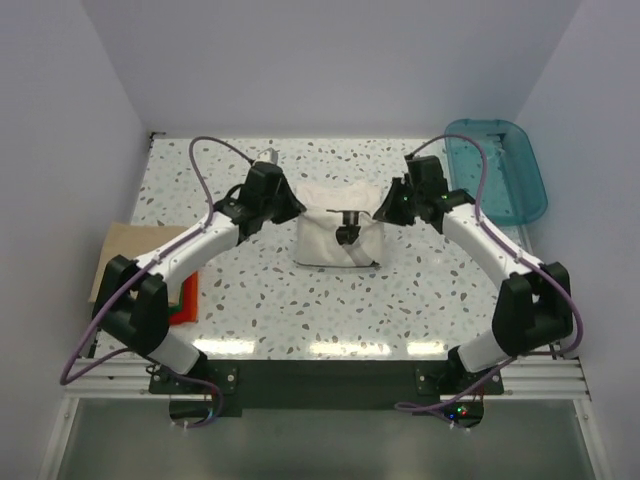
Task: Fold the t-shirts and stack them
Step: Fold the tshirt
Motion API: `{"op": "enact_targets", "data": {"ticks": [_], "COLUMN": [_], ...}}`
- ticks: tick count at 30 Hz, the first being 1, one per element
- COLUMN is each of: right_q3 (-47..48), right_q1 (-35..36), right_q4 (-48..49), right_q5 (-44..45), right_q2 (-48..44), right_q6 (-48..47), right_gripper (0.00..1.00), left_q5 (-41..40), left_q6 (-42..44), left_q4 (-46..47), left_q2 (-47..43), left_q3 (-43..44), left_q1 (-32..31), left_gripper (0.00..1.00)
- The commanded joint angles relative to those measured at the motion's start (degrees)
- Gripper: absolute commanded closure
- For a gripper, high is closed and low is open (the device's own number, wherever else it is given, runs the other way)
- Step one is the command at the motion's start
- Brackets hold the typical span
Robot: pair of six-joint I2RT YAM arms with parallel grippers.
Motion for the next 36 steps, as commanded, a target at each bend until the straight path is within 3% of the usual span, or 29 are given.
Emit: {"op": "enact_targets", "data": {"ticks": [1,12,14,15,17,18,19,22,26,29,36], "right_q3": [9.1,36.3,40.8,41.8,44.3,44.9,44.6,42.2,36.2,30.7,21.9], "right_q1": [-1.5,-6.4,-7.0,-7.2,-7.7,-7.9,-8.0,-8.5,-8.7,-8.5,-5.4], "right_q4": [3.1,0.6,1.0,1.6,1.8,1.7,2.2,2.8,4.5,6.3,9.2], "right_q5": [0.1,-6.0,-6.8,-7.0,-6.3,-6.1,-5.7,-3.3,-1.7,-0.6,-1.6], "right_q2": [6.2,35.7,41.0,42.2,44.9,45.1,44.9,42.6,37.7,33.5,27.6], "right_q6": [-1.9,-3.3,-3.1,-2.8,-3.0,-3.5,-3.7,-4.5,-5.1,-5.1,-4.4], "right_gripper": [1.00,0.96,0.91,0.77,0.64,0.59,0.49,0.38,0.34,0.34,0.45], "left_q5": [5.7,15.1,17.6,18.4,21.3,21.8,22.7,22.5,21.8,20.5,18.2], "left_q6": [4.2,6.4,6.7,6.6,6.1,6.0,6.1,6.6,6.5,6.4,7.7], "left_q4": [2.7,2.5,5.1,5.7,9.4,10.5,13.0,16.9,17.7,17.7,14.6], "left_q2": [6.3,32.4,37.8,39.3,42.0,42.0,41.2,37.7,33.4,30.0,24.8], "left_q3": [9.3,33.3,37.6,38.8,39.4,38.9,37.0,32.5,27.5,23.8,19.3], "left_q1": [3.2,13.0,14.4,14.8,16.2,16.8,17.3,17.8,17.9,17.5,13.9], "left_gripper": [1.00,1.00,0.88,0.66,0.53,0.41,0.38,0.28,0.29,0.35,0.76]}}
